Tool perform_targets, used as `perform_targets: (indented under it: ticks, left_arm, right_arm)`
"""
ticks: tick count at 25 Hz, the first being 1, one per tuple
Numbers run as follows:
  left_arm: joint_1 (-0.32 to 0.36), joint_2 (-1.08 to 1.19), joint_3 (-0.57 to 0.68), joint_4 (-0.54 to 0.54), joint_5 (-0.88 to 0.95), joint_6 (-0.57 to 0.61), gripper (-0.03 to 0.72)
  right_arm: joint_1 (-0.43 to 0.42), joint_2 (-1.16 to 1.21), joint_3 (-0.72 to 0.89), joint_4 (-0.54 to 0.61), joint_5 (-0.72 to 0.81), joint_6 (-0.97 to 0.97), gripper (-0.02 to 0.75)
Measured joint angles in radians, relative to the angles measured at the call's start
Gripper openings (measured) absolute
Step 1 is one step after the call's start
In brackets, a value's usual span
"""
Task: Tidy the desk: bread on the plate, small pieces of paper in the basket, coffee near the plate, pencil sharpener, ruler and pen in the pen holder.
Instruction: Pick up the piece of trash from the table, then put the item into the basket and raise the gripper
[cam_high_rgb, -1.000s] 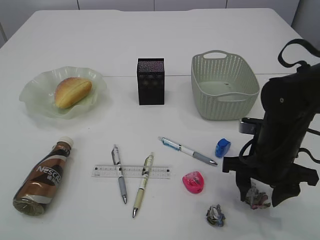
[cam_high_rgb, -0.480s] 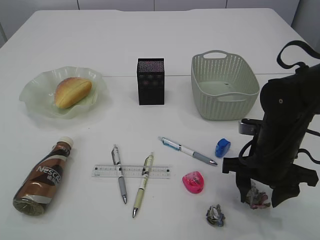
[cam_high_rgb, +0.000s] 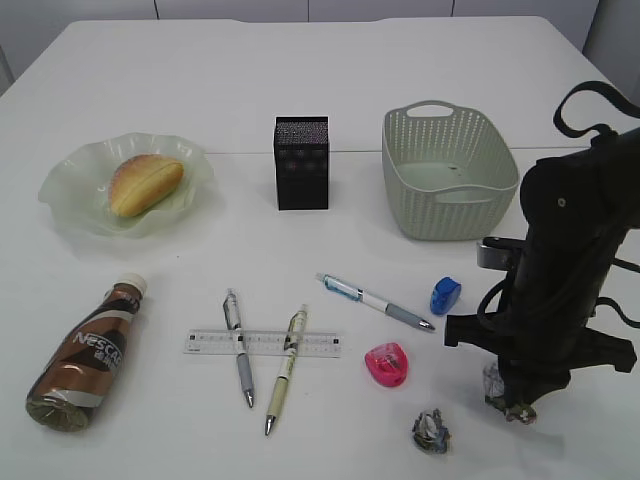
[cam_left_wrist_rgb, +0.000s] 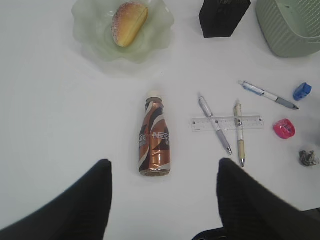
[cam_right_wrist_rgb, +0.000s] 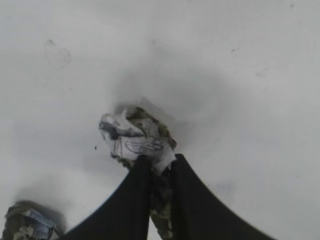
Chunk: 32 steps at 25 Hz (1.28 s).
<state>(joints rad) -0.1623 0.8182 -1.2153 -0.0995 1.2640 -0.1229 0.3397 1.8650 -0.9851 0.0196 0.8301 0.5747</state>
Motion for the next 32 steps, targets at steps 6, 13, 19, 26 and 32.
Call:
perform_targets:
  ticks: [6, 13, 19, 26, 32]
  left_arm:
    - [0.000, 0.000, 0.000, 0.000, 0.000, 0.000, 0.477]
    - [0.000, 0.000, 0.000, 0.000, 0.000, 0.000, 0.476]
    - [0.000, 0.000, 0.000, 0.000, 0.000, 0.000, 0.476]
    - [0.000, 0.000, 0.000, 0.000, 0.000, 0.000, 0.476]
    - [0.000, 0.000, 0.000, 0.000, 0.000, 0.000, 0.471]
  right_arm:
    - [0.000, 0.000, 0.000, 0.000, 0.000, -0.003, -0.012]
    - [0.000, -0.022, -0.073, 0.000, 0.121, -0.114, -0.013]
    - [0.000, -0.073, -0.191, 0.000, 0.270, -0.263, -0.013]
    - [0.000, -0.092, -0.315, -0.095, 0.329, -0.337, -0.013]
    - [0.000, -0.092, -0.473, -0.176, 0.266, -0.340, -0.013]
